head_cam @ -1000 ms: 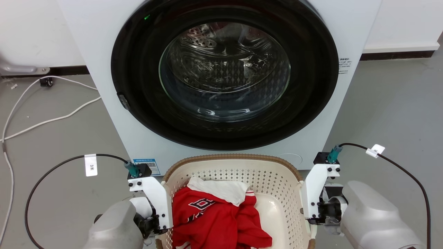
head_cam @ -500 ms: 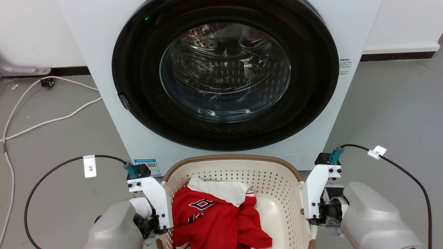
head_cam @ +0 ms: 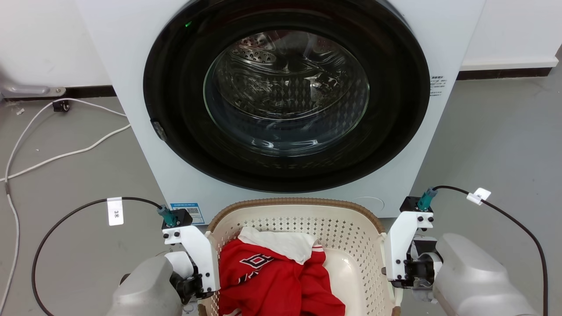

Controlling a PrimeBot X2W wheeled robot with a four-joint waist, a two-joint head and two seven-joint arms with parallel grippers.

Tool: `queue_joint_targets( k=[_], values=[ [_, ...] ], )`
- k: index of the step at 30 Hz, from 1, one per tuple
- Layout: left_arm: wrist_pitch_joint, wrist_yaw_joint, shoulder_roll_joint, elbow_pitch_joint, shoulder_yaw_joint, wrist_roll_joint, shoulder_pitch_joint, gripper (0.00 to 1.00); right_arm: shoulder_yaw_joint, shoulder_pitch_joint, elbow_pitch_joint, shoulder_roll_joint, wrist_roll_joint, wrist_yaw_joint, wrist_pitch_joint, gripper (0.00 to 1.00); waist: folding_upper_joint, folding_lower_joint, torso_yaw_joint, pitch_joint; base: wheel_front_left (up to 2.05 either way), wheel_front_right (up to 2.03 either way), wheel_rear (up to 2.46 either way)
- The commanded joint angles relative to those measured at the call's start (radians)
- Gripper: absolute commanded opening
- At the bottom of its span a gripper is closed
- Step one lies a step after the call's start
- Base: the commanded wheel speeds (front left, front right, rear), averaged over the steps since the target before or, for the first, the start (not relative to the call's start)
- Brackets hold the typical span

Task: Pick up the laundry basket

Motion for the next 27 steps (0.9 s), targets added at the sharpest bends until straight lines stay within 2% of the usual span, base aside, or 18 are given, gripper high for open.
queue_joint_targets(
  k=[1, 27],
  values=[
    [-0.009, -0.002, -0.008, -0.007, -0.001, -0.01, 0.002, 0.0, -0.004, 0.007, -0.007, 0.023, 0.002, 0.014, -0.003, 0.0, 0.0, 0.0, 0.0, 0.0, 0.0, 0.0, 0.0],
    [-0.007, -0.002, -0.008, -0.01, -0.029, -0.046, -0.003, 0.0, -0.031, 0.009, -0.007, 0.024, -0.021, 0.014, -0.005, 0.0, 0.0, 0.0, 0.003, 0.003, 0.0, 0.0, 0.0]
  ],
)
